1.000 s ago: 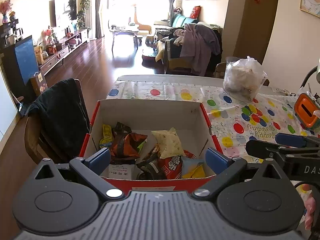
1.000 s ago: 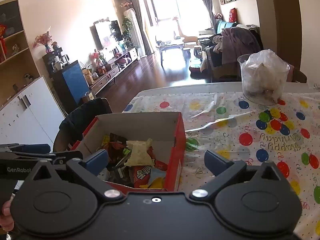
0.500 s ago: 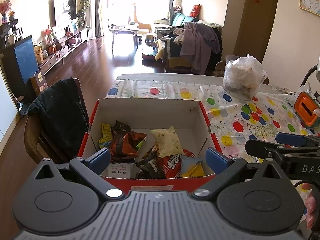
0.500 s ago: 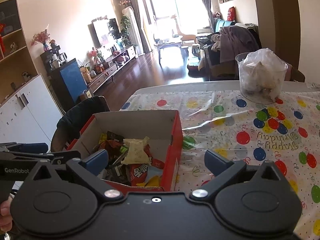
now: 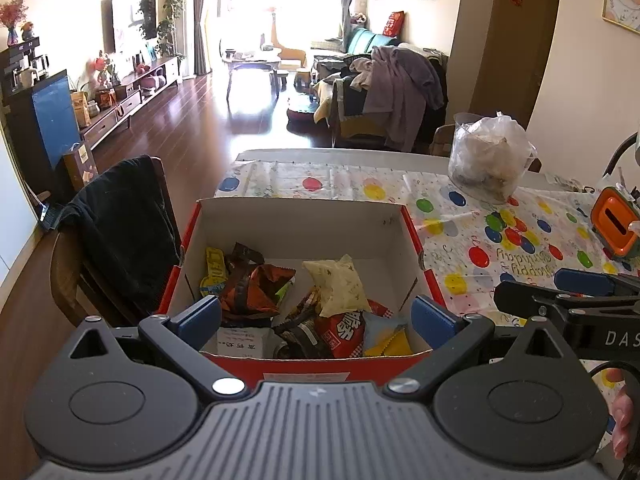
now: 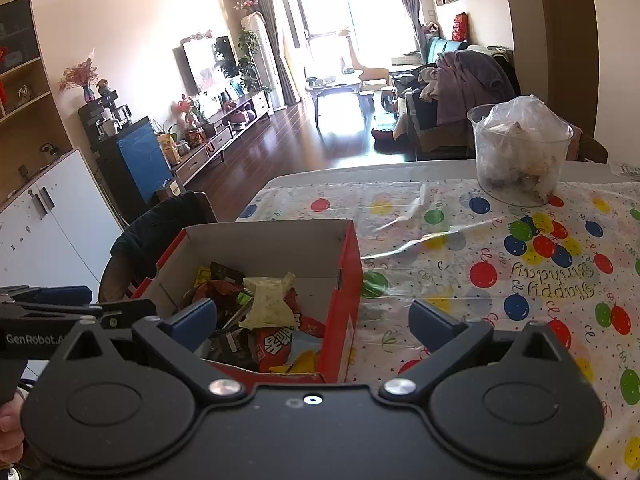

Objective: Organize snacks

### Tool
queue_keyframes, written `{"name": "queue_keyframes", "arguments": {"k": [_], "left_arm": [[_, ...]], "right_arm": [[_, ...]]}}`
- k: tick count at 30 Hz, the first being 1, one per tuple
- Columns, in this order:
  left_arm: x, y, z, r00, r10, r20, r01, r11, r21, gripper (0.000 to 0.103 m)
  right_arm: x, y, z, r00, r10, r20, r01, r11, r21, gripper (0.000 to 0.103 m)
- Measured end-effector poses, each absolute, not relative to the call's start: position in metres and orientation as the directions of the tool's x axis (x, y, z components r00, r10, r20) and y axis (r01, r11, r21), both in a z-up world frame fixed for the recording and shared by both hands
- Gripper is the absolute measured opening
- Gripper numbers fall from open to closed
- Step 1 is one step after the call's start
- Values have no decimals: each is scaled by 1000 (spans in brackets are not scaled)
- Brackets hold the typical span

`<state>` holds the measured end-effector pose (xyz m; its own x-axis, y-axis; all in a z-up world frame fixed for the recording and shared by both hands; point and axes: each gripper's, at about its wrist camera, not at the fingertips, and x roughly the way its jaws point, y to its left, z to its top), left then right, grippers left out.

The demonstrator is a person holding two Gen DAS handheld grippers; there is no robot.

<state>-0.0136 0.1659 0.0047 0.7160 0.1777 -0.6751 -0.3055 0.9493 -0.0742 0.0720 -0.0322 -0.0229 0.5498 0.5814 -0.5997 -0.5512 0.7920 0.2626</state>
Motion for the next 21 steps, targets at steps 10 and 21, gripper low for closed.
{"name": "queue_keyframes", "arguments": {"k": [10,21], "left_arm": [[-18,169,7,724,196,-661,-322,944,-72,102],[-21,175,5,719,190,-668,-333,939,-91,102]], "right_arm": [[72,-27,-23,537,589,-603,-563,783,263,103],[71,-23,-25,530,585,-614,-564,784,260,103]]}}
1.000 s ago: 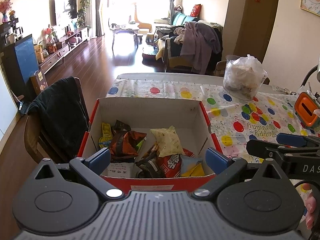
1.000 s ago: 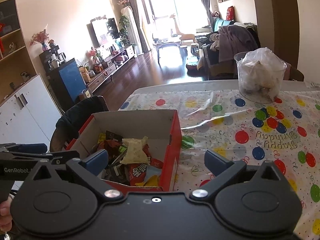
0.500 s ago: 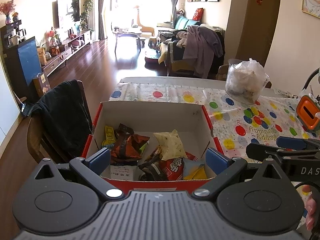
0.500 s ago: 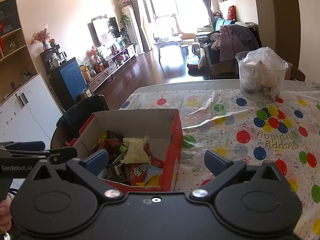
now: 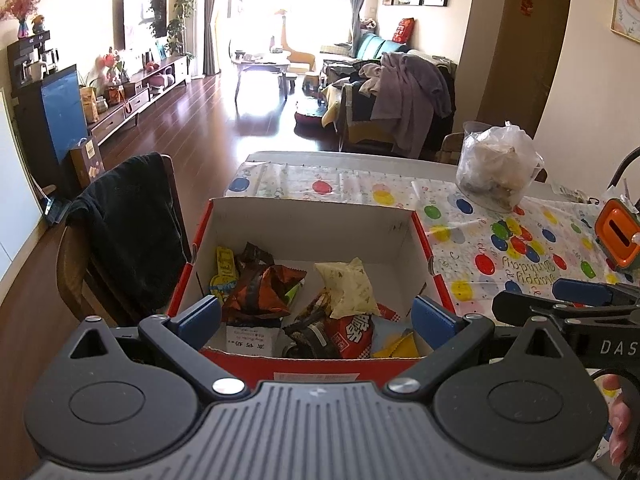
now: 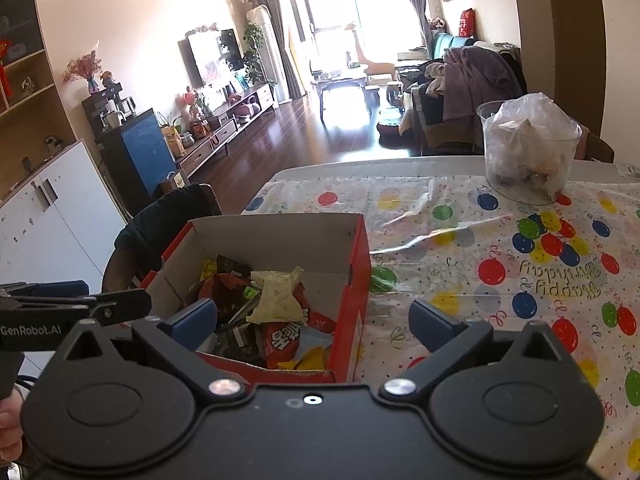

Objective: Organize snacks

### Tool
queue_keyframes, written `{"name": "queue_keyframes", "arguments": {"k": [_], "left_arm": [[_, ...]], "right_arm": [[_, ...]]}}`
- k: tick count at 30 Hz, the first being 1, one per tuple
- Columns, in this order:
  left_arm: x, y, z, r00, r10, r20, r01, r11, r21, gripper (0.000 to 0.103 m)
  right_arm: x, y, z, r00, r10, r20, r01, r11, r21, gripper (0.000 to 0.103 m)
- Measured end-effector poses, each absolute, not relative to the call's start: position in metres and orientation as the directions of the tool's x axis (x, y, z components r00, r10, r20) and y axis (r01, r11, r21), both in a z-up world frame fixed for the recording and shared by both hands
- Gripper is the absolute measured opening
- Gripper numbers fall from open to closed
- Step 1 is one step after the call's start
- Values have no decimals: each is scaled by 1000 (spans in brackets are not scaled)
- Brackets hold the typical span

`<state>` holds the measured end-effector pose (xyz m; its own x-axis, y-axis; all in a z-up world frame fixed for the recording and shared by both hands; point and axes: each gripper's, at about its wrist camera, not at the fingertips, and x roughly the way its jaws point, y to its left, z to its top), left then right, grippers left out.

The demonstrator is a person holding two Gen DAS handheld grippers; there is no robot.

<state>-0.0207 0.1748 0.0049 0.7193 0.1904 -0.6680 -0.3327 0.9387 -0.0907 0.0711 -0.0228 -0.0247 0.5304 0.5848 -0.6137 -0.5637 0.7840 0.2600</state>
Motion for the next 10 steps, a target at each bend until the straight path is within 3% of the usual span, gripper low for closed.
{"name": "queue_keyframes", "arguments": {"k": [10], "left_arm": [[-18,173,2,708,178,-683,-333,937,-102,102]], "right_arm": [[73,-24,-27,527,575,-625,-554,791,260,103]]}}
